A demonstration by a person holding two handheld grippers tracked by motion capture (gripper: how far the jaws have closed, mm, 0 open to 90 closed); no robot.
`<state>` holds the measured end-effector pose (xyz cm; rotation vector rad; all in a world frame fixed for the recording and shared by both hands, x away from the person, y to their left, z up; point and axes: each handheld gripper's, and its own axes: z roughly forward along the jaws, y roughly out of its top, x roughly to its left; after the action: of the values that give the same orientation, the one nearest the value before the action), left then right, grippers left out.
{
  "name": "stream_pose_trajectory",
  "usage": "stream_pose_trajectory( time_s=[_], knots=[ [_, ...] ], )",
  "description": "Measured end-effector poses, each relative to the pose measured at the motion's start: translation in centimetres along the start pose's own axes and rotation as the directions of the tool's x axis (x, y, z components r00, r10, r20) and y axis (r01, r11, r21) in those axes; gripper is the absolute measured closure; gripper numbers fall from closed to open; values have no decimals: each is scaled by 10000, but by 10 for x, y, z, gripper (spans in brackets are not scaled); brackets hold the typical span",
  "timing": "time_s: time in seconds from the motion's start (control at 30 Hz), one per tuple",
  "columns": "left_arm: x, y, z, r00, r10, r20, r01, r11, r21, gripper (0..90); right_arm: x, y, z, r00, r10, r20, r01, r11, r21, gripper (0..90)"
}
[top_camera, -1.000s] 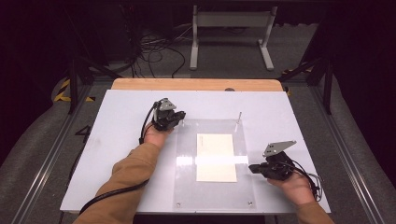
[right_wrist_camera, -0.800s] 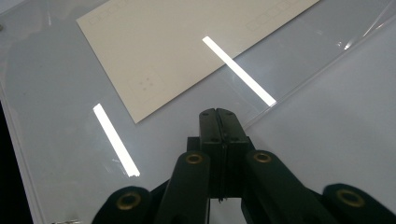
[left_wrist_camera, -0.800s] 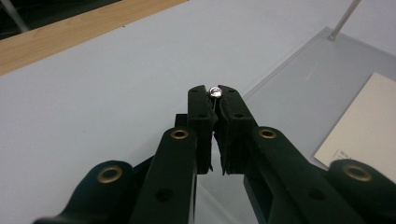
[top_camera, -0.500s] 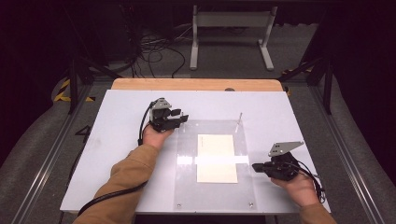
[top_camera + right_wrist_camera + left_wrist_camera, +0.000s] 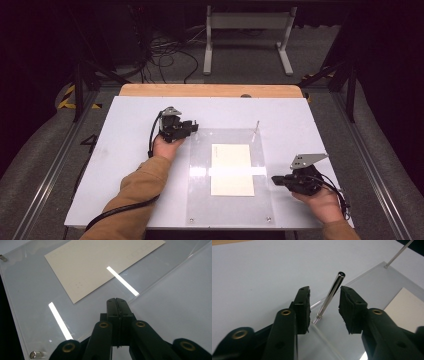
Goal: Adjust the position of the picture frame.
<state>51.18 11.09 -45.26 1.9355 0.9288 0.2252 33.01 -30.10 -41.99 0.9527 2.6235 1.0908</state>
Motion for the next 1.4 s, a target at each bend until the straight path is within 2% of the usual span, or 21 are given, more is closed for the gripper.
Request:
stream_pose_trajectory(
  time_s=[0.03, 0.07, 0.17, 0.2, 0.27, 0.33, 0.4, 0.5, 0.57, 0.67, 0.7, 0.83, 0.87, 0.93, 1.0, 1.07, 1.1, 1.2, 1.3, 1.33, 1.4],
  knots=[
    [-3, 1, 2, 10000, -48, 29, 49, 10000, -16, 663, 0, 0, 0, 10000, 1, -1, -1, 10000, -13, 896],
    [-4, 2, 3, 9999, 117, -12, -117, 9999, -34, 698, 0, 0, 0, 10000, 5, -9, -5, 10000, -18, 896],
    [-5, 6, 7, 9995, -324, 26, 324, 9995, -5, 778, 1, 1, -1, 10000, -59, -16, 59, 10000, -44, 896],
    [-4, 6, 8, 9986, -525, 52, 525, 9986, 17, 790, 1, 1, -2, 10000, -53, -23, 52, 10000, -52, 895],
    [-3, 7, 9, 9978, -659, 46, 659, 9978, 12, 802, 2, 1, -3, 9999, -42, -142, 40, 9999, -147, 895],
    [-5, 8, 8, 9990, -424, -122, 426, 9990, 128, 811, 3, 1, -4, 9997, -62, -244, 57, 9997, -225, 896],
    [-6, 9, 9, 9993, 76, -366, -67, 9996, 264, 825, 4, 1, -4, 9996, -79, -280, 72, 9997, -251, 896],
    [-3, 12, 9, 9999, 18, -117, -13, 9991, 431, 834, 7, 2, -7, 9992, -124, -380, 111, 9993, -350, 895],
    [-3, 14, 10, 9993, 231, -306, -211, 9977, 645, 838, 10, 3, -8, 9989, -164, -448, 147, 9992, -383, 895],
    [-4, 15, 11, 9993, 159, -351, -135, 9976, 672, 844, 12, 3, -9, 9984, -227, -526, 205, 9989, -416, 895],
    [-3, 16, 11, 9997, -8, -240, 26, 9974, 722, 845, 14, 4, -10, 9983, -253, -532, 230, 9988, -426, 895],
    [-2, 18, 12, 9995, 76, -300, -51, 9965, 834, 846, 17, 4, -12, 9978, -403, -533, 381, 9984, -427, 893],
    [-1, 18, 12, 9997, -145, -196, 161, 9961, 864, 846, 19, 3, -13, 9975, -476, -518, 457, 9983, -364, 879],
    [0, 19, 13, 9997, -60, -242, 82, 9959, 906, 847, 20, 1, -13, 9972, -565, -491, 550, 9980, -305, 852],
    [0, 20, 13, 9996, -192, -204, 211, 9951, 963, 847, 21, -2, -14, 9968, -620, -499, 608, 9978, -259, 834],
    [1, 20, 13, 9996, -159, -220, 180, 9950, 980, 846, 22, -3, -14, 9964, -677, -505, 664, 9974, -272, 822],
    [0, 21, 14, 9992, -365, -175, 380, 9943, 995, 846, 23, -4, -16, 9956, -773, -523, 760, 9968, -266, 789],
    [1, 22, 15, 9992, -345, -201, 365, 9934, 1091, 846, 26, -5, -18, 9935, -973, -596, 955, 9949, -315, 723],
    [2, 23, 15, 9991, -406, -153, 421, 9921, 1180, 846, 31, -4, -21, 9919, -1060, -699, 1025, 9933, -528, 587],
    [2, 24, 16, 9984, -547, -149, 561, 9913, 1193, 845, 32, -4, -21, 9911, -1148, -674, 1111, 9923, -556, 565],
    [3, 25, 16, 9984, -540, -153, 555, 9901, 1287, 845, 33, -4, -23, 9899, -1298, -568, 1267, 9904, -558, 523]
  ],
)
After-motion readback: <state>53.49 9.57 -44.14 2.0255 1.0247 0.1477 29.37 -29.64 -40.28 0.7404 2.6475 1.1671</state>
